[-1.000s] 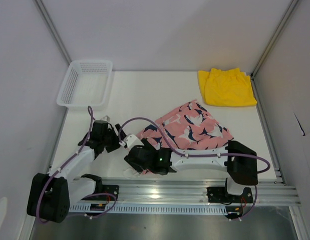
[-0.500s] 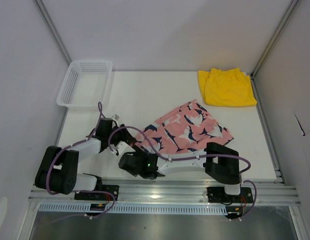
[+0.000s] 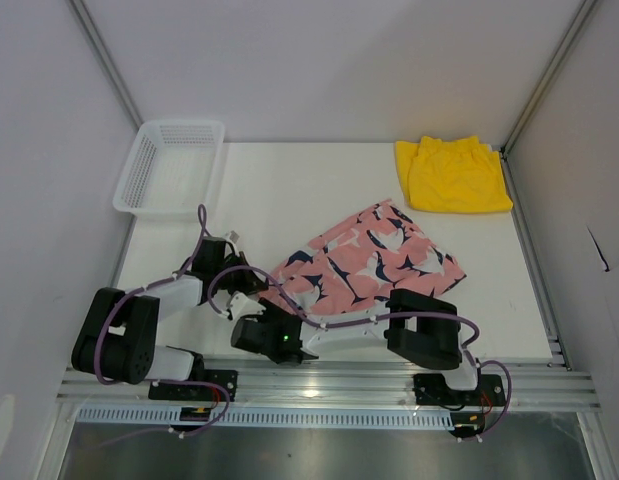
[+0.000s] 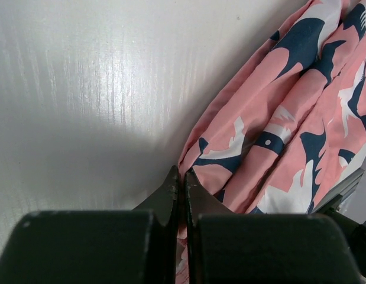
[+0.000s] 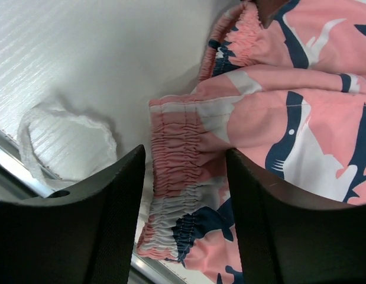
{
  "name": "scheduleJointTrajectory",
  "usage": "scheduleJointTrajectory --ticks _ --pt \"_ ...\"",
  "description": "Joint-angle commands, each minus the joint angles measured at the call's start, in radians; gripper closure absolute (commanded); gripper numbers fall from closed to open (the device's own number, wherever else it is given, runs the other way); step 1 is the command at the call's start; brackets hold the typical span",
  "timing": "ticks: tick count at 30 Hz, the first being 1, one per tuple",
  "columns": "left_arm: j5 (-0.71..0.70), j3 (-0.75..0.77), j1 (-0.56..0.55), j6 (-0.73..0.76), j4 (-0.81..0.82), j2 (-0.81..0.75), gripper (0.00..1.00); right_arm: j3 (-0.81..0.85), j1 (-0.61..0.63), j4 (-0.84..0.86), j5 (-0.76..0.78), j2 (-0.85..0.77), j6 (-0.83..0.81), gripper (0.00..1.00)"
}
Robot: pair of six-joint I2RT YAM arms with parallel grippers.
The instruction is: Fold and stack the shorts
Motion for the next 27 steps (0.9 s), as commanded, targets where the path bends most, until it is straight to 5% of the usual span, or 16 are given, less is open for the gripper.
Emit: scheduleJointTrajectory --ticks 1,5,11,27 --pt "-0.021 0.009 -0.003 0.025 -0.003 -0.002 1.0 0.038 0.017 -0.001 0.095 0.018 -0.023 0.45" --pt "-0.039 0.009 -0.003 0.034 -0.003 -0.007 1.0 0.035 0.016 0.01 0.149 0.01 -0.011 0.69" --pt "-0.048 0.0 -0.003 0.043 -0.003 -0.005 1.0 0.002 -0.01 0.056 0.172 -0.04 0.053 0.83" --pt "-0.045 -0.028 -0.003 0.048 0.02 -0.021 1.0 -0.041 -0.138 0.194 0.104 -0.094 0.155 0.89"
